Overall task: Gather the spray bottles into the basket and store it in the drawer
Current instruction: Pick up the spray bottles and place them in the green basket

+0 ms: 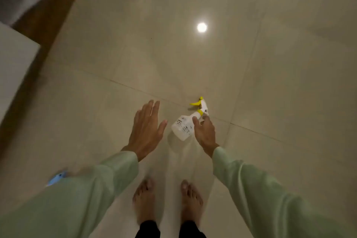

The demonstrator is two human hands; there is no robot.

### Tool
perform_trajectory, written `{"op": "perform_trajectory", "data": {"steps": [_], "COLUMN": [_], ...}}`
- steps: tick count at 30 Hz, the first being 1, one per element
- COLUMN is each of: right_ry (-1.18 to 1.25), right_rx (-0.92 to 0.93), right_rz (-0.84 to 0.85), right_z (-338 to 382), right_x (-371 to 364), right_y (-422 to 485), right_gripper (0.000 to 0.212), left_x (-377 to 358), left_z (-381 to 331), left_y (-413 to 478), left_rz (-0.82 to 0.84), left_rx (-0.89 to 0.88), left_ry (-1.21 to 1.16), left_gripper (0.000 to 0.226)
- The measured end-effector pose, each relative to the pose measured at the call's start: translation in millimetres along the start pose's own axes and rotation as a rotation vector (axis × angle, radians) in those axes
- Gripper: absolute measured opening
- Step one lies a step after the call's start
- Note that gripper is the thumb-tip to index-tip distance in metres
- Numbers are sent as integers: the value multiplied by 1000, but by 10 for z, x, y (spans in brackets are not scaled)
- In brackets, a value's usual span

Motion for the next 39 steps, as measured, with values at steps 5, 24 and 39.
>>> {"op": "perform_trajectory", "data": {"steps": [5, 24, 39], "right_ry": [253, 228, -153], "right_rx": [-234, 201, 723], "right_rz": [-29, 270, 401], "right_z": [-340, 1008, 1150], "right_x": [-548, -522, -2435], "right_y": [717, -1370, -4611], "right_gripper": [29, 24, 28], "left_x": [-657, 730, 1560], "left_z": [540, 959, 2609], "left_y": [496, -1719, -4943], "left_rz": [43, -233, -547], "left_rx": [7, 289, 552], "left_ry": [17, -196, -312], "left_gripper": [66, 66, 66]}}
Point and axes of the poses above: each hand's wrist, its own y-axis towards the middle knuckle, its own x-axis out of the back of the hand, z = x × y, the point moved 7 cm from there along y, towards the middle knuckle, and after that the axes turned 7 degrees about -y, right-handed, at the moved point
